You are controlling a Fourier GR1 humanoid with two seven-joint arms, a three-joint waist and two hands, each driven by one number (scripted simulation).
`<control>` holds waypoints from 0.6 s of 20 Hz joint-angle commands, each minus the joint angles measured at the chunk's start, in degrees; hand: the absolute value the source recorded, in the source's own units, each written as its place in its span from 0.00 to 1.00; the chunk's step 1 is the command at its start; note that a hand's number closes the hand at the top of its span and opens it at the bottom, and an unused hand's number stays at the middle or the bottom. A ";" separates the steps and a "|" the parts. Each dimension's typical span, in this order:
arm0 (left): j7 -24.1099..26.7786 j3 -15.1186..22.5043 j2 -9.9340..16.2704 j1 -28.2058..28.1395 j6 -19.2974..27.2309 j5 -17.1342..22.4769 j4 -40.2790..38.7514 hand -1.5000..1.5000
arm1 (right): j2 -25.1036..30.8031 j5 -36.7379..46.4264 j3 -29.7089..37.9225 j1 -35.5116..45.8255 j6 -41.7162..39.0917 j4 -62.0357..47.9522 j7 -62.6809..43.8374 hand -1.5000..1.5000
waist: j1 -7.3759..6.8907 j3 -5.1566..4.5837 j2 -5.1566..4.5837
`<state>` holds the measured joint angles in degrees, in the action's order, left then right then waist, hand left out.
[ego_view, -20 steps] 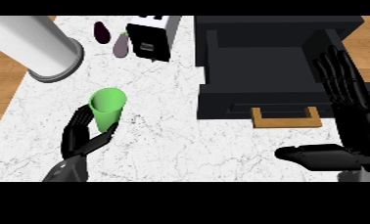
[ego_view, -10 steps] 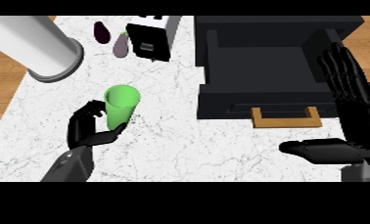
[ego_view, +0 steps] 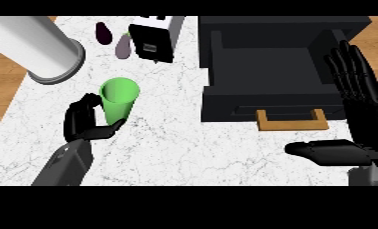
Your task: Pick up the cup, place it into the drawer and close the drawer
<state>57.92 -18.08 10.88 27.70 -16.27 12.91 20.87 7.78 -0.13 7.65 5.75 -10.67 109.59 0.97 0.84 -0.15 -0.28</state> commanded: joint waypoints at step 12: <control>-12.02 8.48 -4.08 5.24 1.49 -0.95 25.98 1.00 | 2.33 -2.77 3.05 -3.03 -1.64 3.78 -2.99 0.00 | -1.37 0.24 0.84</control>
<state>50.92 -11.52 7.38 31.42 -16.16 11.89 38.64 8.98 -1.38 9.55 3.68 -11.34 111.58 -0.26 -0.29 0.05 0.37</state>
